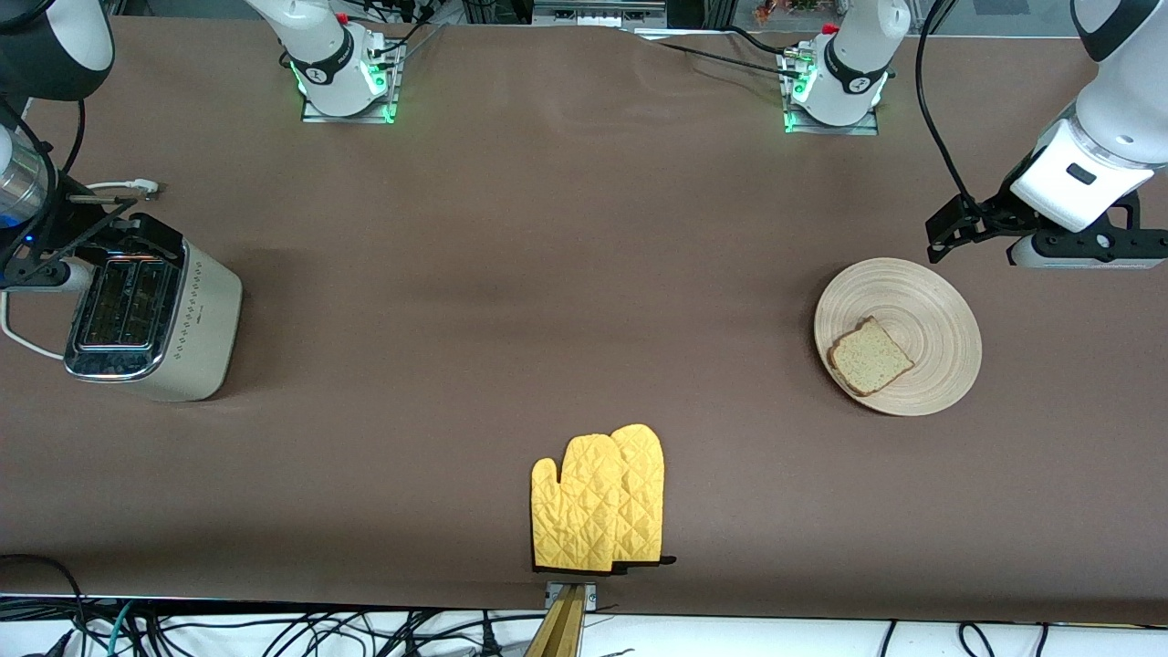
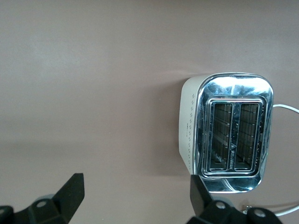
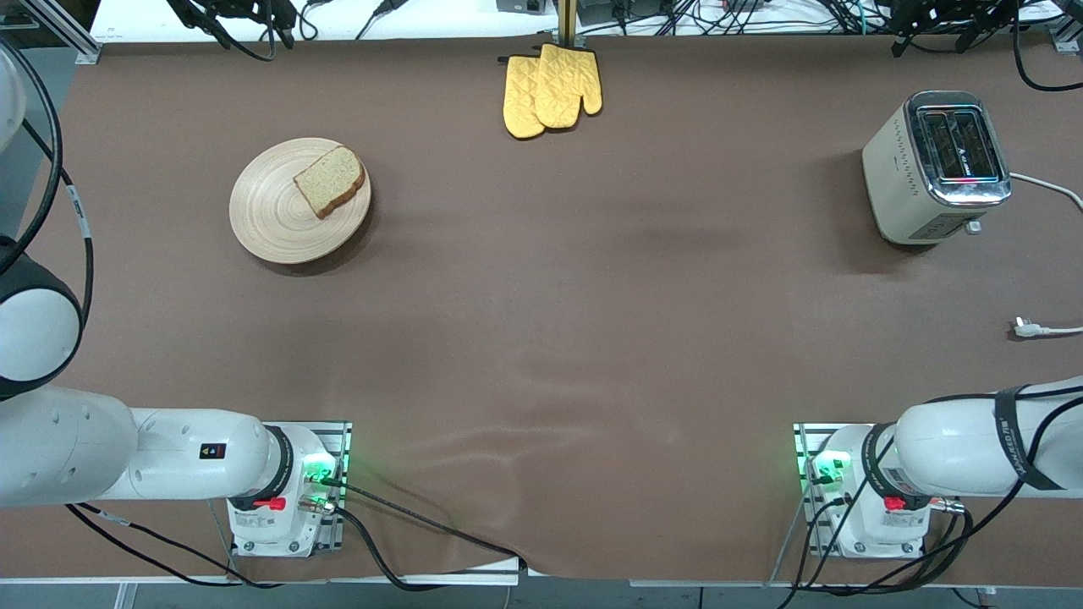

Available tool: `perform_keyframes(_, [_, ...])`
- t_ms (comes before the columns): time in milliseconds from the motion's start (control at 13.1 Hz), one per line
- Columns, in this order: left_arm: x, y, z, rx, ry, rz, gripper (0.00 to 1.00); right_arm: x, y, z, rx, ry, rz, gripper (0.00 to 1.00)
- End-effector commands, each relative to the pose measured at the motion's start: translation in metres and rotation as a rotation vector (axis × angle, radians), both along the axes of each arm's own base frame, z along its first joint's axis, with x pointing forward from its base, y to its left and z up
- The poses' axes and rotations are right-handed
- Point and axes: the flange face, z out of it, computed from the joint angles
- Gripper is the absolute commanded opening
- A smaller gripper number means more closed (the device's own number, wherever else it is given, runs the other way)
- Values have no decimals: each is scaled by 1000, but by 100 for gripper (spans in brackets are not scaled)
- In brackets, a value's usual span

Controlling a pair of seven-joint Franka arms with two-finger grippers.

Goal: Move plate and put bread in toaster

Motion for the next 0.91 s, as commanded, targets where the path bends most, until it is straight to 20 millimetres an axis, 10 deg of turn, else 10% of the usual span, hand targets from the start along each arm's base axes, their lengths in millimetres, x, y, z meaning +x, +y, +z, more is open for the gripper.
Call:
perform_keyframes(0, [-3, -3, 9, 7, 1, -30, 100, 4, 15, 2, 16, 6, 5, 100])
perform_keyframes(837, [-4, -2, 9, 11, 3, -29, 100, 7, 11, 12, 25, -15, 3, 100])
